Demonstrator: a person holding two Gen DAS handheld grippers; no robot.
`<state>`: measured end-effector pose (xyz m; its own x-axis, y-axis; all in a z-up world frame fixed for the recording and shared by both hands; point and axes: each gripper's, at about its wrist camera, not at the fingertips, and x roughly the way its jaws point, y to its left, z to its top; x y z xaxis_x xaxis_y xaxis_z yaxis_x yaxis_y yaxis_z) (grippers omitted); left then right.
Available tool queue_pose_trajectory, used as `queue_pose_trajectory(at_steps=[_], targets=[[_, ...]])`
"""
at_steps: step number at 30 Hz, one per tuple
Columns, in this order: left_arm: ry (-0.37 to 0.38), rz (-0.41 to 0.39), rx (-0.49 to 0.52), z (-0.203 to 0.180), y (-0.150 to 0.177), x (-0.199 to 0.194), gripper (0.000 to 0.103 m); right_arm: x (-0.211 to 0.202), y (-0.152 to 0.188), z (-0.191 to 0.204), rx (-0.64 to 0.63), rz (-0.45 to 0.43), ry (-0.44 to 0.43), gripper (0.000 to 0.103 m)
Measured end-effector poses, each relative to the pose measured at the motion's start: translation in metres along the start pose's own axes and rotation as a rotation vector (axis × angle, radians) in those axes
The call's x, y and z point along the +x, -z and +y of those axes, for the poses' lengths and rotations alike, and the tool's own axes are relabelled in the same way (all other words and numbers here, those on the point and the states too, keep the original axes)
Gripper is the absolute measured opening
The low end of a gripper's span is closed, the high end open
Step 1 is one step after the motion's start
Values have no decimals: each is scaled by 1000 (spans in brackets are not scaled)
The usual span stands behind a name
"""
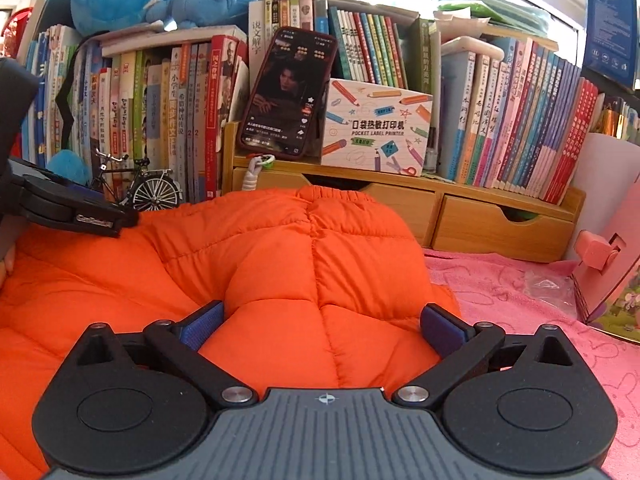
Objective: Fold clothes
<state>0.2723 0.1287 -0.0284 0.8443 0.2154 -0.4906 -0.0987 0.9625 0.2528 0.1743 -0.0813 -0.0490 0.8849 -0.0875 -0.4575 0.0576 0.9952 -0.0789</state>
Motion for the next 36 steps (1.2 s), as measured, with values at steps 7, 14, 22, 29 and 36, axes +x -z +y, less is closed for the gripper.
queue_pose_trajectory(at_steps=[7, 14, 22, 29, 36], targets=[[-132, -175, -98, 53, 21, -98, 59, -53, 2, -11, 173, -126, 16, 101], [-122, -153, -100, -11, 57, -144, 74, -83, 8, 67, -122, -234, -45, 100], [-248, -34, -71, -17, 91, -121, 76, -67, 30, 55, -156, -116, 78, 98], [-278, 4, -85, 14, 115, -120, 77, -50, 44, -24, 10, 21, 194, 98], [-376, 3, -88, 37, 128, -140, 80, -56, 51, -24, -57, 19, 241, 98]])
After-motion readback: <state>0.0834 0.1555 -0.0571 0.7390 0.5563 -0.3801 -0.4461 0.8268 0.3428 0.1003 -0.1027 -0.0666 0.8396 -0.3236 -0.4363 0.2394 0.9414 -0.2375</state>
